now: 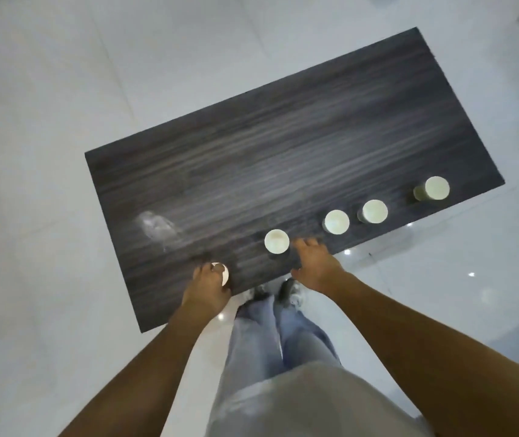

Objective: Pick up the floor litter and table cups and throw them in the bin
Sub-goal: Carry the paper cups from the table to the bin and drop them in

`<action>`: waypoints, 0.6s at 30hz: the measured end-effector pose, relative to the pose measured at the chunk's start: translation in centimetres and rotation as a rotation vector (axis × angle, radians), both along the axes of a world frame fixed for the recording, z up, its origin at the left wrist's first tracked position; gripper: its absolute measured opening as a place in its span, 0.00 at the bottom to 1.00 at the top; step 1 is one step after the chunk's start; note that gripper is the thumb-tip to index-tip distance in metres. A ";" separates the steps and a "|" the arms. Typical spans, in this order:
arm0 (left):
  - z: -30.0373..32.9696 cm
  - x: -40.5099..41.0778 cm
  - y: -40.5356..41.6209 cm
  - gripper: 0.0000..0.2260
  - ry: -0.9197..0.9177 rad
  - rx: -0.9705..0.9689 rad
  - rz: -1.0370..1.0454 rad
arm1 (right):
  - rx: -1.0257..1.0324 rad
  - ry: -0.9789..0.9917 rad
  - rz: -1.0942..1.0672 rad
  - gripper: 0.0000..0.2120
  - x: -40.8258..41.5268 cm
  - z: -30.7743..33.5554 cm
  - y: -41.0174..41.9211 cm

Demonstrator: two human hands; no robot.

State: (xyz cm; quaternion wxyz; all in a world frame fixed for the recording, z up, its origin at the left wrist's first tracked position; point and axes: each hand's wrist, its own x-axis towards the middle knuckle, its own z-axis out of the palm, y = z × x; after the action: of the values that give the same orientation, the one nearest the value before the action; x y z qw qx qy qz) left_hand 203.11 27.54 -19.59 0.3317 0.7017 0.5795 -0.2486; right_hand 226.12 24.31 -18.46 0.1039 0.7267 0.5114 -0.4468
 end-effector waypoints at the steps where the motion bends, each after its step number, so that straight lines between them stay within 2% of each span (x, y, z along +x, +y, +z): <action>1: -1.4 -0.2 0.1 0.23 0.004 -0.006 0.027 | 0.000 -0.011 0.022 0.29 -0.1 -1.3 0.7; 9: -11.7 -1.0 1.9 0.26 0.024 0.141 0.054 | 0.075 -0.090 0.137 0.33 -2.3 -12.5 5.4; 13: -15.5 -1.8 0.3 0.30 0.084 0.090 0.022 | 0.071 -0.107 0.256 0.38 -3.8 -16.9 5.4; 15: -16.6 -2.3 -0.5 0.29 0.088 0.082 0.030 | 0.068 -0.118 0.281 0.37 -4.1 -18.2 4.9; 18: -17.4 -2.8 -1.3 0.28 0.000 0.117 0.127 | 0.085 -0.129 0.294 0.31 -4.0 -19.2 4.1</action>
State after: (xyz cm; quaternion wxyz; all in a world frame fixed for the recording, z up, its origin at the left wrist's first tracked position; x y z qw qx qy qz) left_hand 200.31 26.23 -37.02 0.3051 0.6818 0.6364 -0.1926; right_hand 222.11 28.40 -37.68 0.1700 0.6748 0.6230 -0.3572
